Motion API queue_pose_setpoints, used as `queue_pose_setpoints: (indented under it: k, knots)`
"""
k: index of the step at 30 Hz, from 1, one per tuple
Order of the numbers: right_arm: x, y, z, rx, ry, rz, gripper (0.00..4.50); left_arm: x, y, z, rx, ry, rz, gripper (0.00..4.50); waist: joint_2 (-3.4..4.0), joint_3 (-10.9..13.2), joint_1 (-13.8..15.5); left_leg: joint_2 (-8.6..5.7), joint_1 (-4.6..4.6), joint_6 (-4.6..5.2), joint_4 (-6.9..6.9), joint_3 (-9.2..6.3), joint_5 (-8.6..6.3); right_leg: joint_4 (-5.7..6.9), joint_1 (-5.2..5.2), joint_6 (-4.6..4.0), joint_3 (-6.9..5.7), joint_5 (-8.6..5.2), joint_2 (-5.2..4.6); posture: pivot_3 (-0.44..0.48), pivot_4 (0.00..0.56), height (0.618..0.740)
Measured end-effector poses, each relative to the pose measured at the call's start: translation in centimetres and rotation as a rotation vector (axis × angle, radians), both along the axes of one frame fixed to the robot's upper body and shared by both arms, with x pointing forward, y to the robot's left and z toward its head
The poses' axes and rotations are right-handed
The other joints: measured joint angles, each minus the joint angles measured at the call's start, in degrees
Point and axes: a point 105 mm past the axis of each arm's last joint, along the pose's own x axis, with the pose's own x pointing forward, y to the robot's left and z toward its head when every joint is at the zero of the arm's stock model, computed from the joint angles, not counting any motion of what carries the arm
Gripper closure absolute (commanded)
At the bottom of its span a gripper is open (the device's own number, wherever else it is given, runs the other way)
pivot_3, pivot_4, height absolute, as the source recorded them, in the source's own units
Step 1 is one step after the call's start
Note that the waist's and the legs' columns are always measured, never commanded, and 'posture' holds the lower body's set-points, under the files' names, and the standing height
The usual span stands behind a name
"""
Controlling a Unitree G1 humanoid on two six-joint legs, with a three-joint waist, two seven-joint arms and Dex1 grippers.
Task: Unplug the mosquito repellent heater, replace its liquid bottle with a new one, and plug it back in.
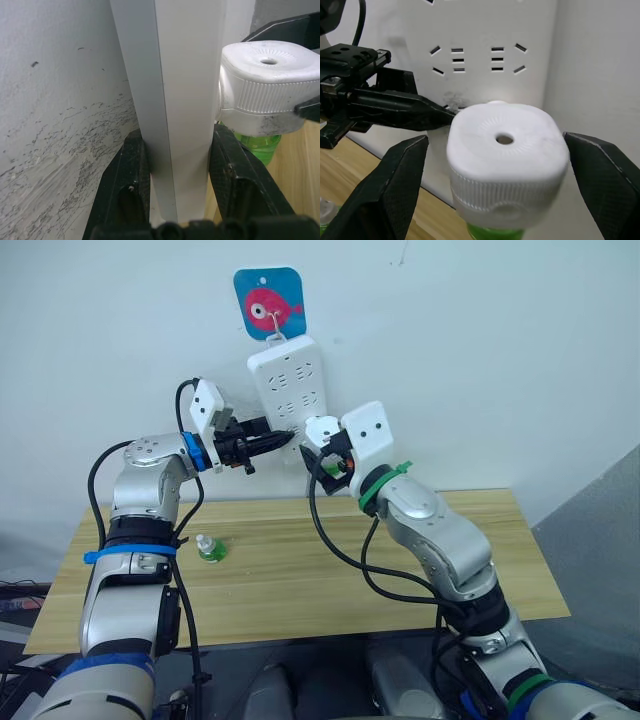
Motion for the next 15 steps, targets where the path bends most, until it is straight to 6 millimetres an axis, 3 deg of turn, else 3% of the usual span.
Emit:
queue_pose_setpoints:
  k: [2,4,8,15]
  knots:
    - [0.4,0.02,-0.34,-0.004,0.002,-0.012,0.0,-0.05,-0.05,0.05,0.002,-0.002,-0.001,3.21,0.0,0.0,0.02,-0.01,-0.02,0.0,0.0,-0.03,0.0,0.0,-0.01,0.0,-0.02,0.0,-0.01,-0.25,0.168,0.725]
    - [0.61,0.15,-0.56,0.0,0.005,-0.012,0.37,-0.09,-0.05,0.07,0.003,-0.003,-0.001,3.21,0.0,0.0,0.02,-0.01,-0.03,0.0,-0.01,-0.07,0.0,0.0,-0.01,-0.01,-0.06,0.0,-0.01,-0.247,0.167,0.725]
    - [0.84,0.19,-0.6,0.0,-0.006,-0.015,1.53,-0.11,-0.06,0.09,0.003,0.002,0.0,3.21,0.01,0.0,0.03,-0.01,-0.05,0.0,-0.02,-0.14,0.0,0.01,-0.01,-0.01,-0.12,0.0,-0.01,-0.249,0.167,0.725]
    - [0.84,0.28,-0.59,0.014,0.001,-0.024,1.52,-0.05,-0.03,0.08,0.002,0.002,0.007,3.21,0.02,0.01,0.03,-0.01,-0.05,-0.01,0.02,-0.15,0.01,0.07,-0.01,-0.01,-0.13,0.0,-0.01,-0.251,0.169,0.725]
